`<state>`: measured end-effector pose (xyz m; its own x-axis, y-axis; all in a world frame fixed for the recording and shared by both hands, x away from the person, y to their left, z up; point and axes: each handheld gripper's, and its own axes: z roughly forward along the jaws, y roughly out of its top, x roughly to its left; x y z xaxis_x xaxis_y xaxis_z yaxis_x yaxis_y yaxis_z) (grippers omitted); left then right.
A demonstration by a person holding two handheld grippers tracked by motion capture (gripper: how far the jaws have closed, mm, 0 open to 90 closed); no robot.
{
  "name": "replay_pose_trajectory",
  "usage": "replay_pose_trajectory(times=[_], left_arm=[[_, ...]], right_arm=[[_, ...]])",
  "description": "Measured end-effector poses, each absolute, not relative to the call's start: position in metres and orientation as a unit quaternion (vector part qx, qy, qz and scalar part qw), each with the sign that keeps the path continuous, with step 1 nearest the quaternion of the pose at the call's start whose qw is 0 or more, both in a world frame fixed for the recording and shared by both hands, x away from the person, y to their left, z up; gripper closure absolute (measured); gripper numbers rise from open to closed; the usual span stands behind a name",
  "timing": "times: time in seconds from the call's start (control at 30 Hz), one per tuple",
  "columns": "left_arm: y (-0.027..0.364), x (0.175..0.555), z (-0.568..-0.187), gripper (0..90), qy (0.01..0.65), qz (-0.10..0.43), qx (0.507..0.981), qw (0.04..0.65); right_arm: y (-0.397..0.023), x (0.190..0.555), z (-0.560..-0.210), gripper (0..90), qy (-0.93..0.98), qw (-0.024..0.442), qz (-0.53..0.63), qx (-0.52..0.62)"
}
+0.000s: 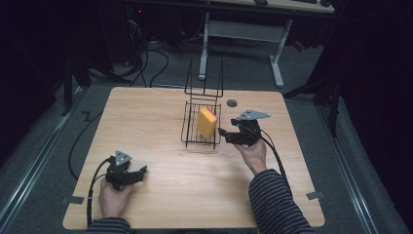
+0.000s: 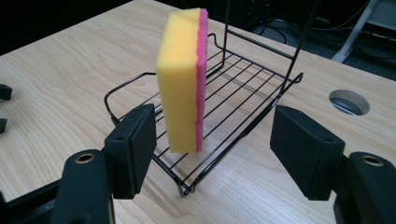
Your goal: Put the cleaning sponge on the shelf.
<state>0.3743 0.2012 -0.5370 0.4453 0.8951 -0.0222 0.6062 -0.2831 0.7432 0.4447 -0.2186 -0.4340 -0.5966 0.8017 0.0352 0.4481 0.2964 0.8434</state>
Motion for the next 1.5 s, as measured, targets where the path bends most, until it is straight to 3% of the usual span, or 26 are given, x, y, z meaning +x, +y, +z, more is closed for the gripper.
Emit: replay_pose_trajectory(times=[1.5], left_arm=[[0.201,0.374,-0.537,25.9,0.484,0.205,0.775,0.351]], right_arm=[[-0.271,0.409,-0.414,33.0,0.750,0.224,0.450,0.429]])
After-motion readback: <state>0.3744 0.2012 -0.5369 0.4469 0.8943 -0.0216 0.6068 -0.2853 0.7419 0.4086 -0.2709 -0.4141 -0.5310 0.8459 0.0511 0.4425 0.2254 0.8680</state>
